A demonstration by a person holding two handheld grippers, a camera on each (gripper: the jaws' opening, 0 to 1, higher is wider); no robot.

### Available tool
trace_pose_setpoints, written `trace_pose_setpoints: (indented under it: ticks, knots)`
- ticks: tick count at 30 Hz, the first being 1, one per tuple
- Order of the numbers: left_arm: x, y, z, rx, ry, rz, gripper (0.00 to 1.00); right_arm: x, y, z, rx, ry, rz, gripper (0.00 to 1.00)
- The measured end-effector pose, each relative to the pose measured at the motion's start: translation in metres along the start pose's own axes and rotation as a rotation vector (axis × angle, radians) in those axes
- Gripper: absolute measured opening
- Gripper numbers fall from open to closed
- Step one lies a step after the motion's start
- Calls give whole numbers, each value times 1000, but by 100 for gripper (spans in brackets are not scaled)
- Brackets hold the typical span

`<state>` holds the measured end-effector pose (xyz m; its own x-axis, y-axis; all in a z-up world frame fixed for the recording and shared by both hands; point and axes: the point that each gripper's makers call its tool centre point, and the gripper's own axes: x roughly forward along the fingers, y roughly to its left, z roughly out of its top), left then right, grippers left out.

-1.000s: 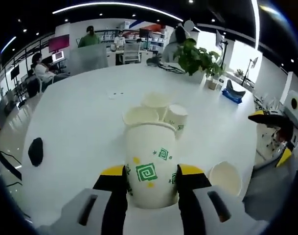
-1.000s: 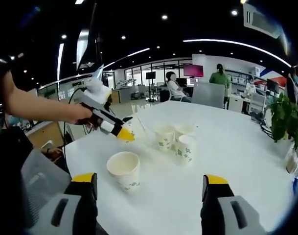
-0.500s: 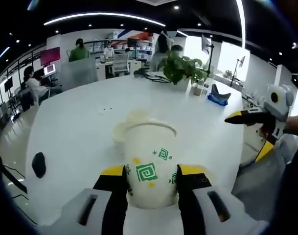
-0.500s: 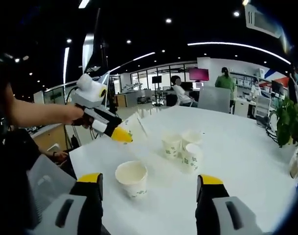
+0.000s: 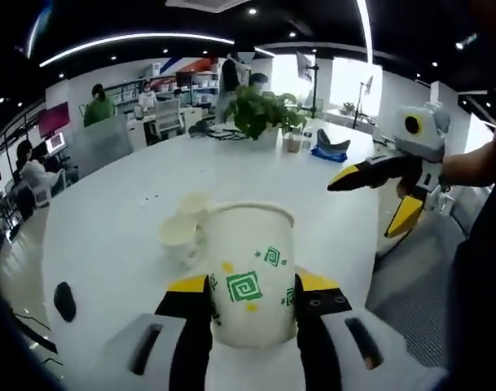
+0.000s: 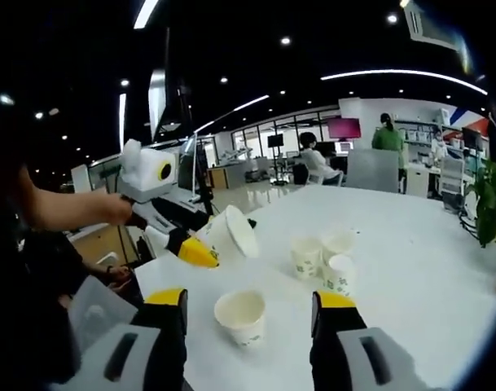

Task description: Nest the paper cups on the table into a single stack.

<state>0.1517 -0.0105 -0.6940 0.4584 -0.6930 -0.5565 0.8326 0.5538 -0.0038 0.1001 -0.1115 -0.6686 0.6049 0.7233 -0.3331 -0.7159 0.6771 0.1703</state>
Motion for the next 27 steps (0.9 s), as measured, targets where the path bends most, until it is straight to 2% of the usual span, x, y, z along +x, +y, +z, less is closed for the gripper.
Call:
trace_pose_setpoints:
  ticks: [12,27]
  knots:
    - [-1,-38,7,63,-4,-71,38,10,17,14,12,-13,84,48]
    - [3,-80,12,126,-18,-202,38,15,42,17,42,12,206,23]
